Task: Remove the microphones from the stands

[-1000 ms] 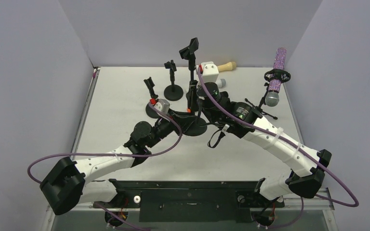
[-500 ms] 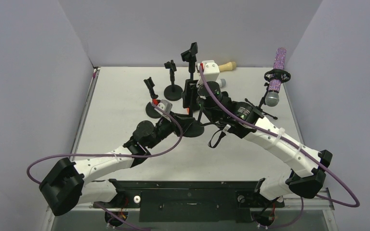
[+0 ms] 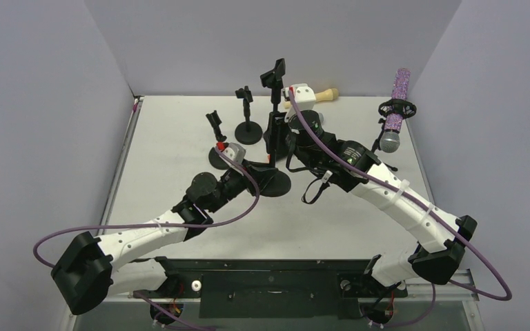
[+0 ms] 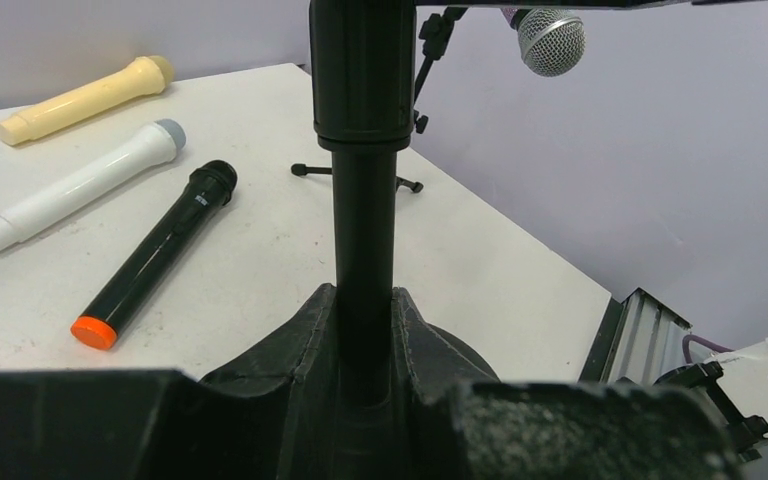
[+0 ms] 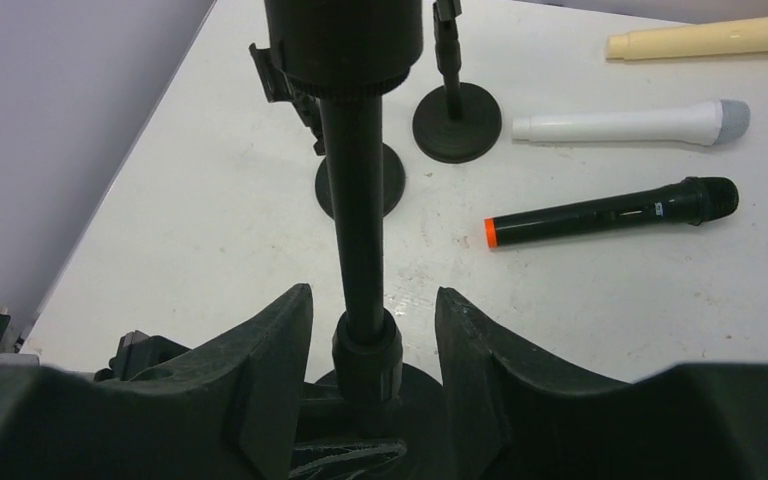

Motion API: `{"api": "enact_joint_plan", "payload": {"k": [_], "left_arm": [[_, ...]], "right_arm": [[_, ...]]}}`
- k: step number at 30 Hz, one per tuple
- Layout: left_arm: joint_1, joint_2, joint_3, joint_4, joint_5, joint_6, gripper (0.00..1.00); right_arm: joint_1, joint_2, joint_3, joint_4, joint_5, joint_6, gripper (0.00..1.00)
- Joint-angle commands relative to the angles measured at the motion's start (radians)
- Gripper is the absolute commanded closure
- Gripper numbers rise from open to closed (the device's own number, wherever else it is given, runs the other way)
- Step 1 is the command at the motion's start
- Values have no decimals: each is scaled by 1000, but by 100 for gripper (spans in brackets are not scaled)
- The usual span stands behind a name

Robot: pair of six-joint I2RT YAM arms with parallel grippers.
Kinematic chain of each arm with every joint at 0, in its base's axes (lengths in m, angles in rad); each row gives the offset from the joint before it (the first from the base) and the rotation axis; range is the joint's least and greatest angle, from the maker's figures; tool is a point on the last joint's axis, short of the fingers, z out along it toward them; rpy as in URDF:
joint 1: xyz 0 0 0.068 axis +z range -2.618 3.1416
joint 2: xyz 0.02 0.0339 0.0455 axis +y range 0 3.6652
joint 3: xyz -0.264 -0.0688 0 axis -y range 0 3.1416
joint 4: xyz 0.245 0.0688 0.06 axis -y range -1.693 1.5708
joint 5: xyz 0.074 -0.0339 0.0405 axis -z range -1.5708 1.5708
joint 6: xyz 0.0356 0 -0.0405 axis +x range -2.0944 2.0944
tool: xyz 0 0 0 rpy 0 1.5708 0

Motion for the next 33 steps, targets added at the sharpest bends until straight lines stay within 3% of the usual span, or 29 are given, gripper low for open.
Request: {"api": "enact_joint_plan", "payload": {"k": [1,4,10,19,21,22,25,27,33], "left_arm": [[-2,-48,79,91,34,5,100],[11,-53,82,94,73,-17,100],[13,-62,92,89,77,-23,100],[17,-77,104,80,61,-32,100],[18,-77,108,76,70,-34,100],[21,-79,109,74,73,-36,100],[36,-80,107,74,116,-63,100],[56,-80,96,99,164,-95,100],[142,-69,61,290,368,-262,100]], "right_arm": [[3,15,-3,8,-44,-16,55],[3,11,-7,15,-85,-44,57],[2,13,-12,22,-124,-47,69],[-8,10,-15,19,-142,-44,67],[-15,6,-17,23,-147,-42,79],[-19,4,-17,26,-161,-41,91],[-41,-6,-18,36,-201,-57,100],[-54,-19,-24,59,-253,-80,100],[-133,-98,-111,200,-651,-140,100]]}}
